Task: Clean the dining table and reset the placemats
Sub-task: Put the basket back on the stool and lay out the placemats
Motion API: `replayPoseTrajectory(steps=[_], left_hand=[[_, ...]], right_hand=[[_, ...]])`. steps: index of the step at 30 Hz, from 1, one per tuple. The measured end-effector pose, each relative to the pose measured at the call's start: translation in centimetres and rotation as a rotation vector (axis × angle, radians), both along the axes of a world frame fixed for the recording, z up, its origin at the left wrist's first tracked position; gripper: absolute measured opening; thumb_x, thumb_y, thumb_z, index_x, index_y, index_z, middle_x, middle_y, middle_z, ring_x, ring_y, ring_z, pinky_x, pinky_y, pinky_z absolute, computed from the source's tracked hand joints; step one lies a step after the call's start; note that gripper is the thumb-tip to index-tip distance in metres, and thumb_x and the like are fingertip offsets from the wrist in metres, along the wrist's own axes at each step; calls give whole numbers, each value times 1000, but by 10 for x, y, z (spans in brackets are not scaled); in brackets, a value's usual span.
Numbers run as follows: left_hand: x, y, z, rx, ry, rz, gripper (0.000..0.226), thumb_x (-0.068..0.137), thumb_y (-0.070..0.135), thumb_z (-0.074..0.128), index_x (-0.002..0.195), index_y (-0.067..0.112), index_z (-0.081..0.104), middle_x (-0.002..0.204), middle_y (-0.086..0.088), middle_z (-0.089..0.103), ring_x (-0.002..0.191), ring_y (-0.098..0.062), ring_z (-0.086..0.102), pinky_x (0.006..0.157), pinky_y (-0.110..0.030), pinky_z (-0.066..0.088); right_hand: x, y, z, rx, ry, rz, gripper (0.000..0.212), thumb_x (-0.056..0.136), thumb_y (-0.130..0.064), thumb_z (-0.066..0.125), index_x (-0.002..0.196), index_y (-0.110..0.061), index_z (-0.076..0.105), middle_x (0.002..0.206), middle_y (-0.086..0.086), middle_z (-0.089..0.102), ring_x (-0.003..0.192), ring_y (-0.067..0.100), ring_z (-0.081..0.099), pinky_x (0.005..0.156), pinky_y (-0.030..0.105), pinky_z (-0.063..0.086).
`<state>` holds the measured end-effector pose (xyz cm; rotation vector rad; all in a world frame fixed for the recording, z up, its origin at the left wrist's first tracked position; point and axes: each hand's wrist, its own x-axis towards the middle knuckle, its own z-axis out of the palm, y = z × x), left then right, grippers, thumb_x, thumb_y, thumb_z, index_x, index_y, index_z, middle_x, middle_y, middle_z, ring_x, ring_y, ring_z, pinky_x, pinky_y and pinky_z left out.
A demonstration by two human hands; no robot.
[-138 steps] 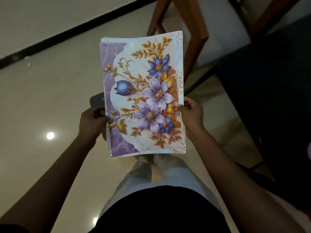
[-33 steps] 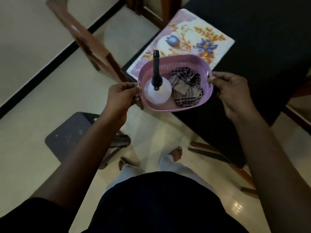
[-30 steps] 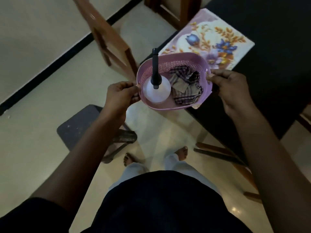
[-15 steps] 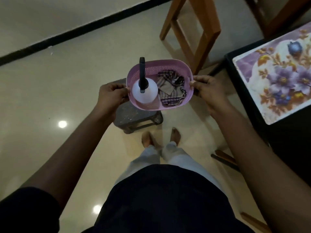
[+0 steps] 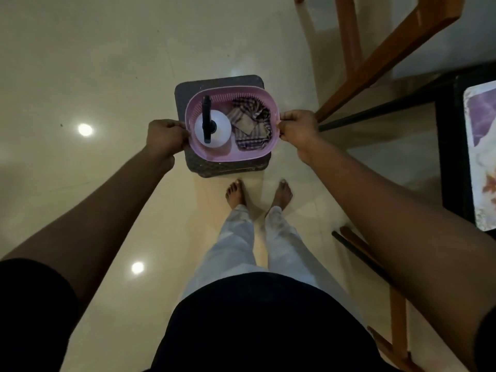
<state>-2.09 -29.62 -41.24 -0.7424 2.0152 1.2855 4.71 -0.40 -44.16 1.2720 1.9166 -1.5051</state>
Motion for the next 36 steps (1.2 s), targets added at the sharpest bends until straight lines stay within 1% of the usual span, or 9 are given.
replayPoseTrajectory(steps=[4,9,17,21,25,27,29,32,36], left_hand=[[-6,-5,-21,1,-48,20,21,90,-16,63,107,-11,73,114,-29,73,88,-30,74,64,-27,64],[-11,-9,-37,-24,-87,62,16,90,-16,64,100,-6,73,117,-29,72,106,-40,74,77,-36,66],[-9,-12,-49,-20,-109,82,20,91,-16,63,98,-1,74,117,-25,74,106,-36,75,78,-35,66],[-8,-11,-45,-9,-95,75,20,93,-14,61,106,-3,73,116,-23,73,104,-33,74,73,-30,65],[-4,-6,-29,-34,-36,106,23,97,-4,55,82,10,65,98,-15,67,89,-26,65,80,-35,59],[-1,-3,-16,-56,14,138,14,87,6,58,98,7,67,109,-16,68,94,-27,65,86,-43,61],[2,3,-1,-93,69,134,45,75,16,58,118,9,67,118,-13,70,99,-26,69,89,-44,64],[12,23,28,-63,196,70,36,78,15,60,113,19,65,106,-4,71,98,-23,72,91,-49,64],[34,69,62,15,310,-69,32,89,8,60,119,11,69,105,-4,73,99,-13,73,80,-36,65]], right_hand=[[-10,-10,-21,64,-42,18,21,84,-7,73,73,-25,75,91,7,79,91,28,76,87,51,63],[-20,-20,-28,86,-68,47,24,88,-6,72,78,-27,74,98,6,78,95,24,74,91,46,63],[-21,-28,-36,72,-93,89,27,92,-4,68,83,-29,72,103,5,77,98,23,73,92,43,62],[-19,-29,-34,41,-76,91,24,94,-2,66,105,-20,76,105,2,76,102,22,72,92,36,61],[-13,-31,-17,0,-39,92,34,97,-1,63,127,-15,70,109,-3,68,102,16,65,89,30,57],[-9,-32,-6,-9,-8,55,39,98,-4,65,136,-12,64,114,-3,63,108,16,62,98,33,55],[-2,-31,8,-22,33,19,42,97,-7,66,139,-10,62,123,0,64,115,18,62,106,37,53],[12,-28,34,-60,111,-33,43,97,-10,68,139,-10,61,137,7,65,122,19,62,109,40,52],[43,-16,76,-98,221,-108,37,99,-12,66,136,-10,63,132,5,68,119,16,65,105,38,55]])
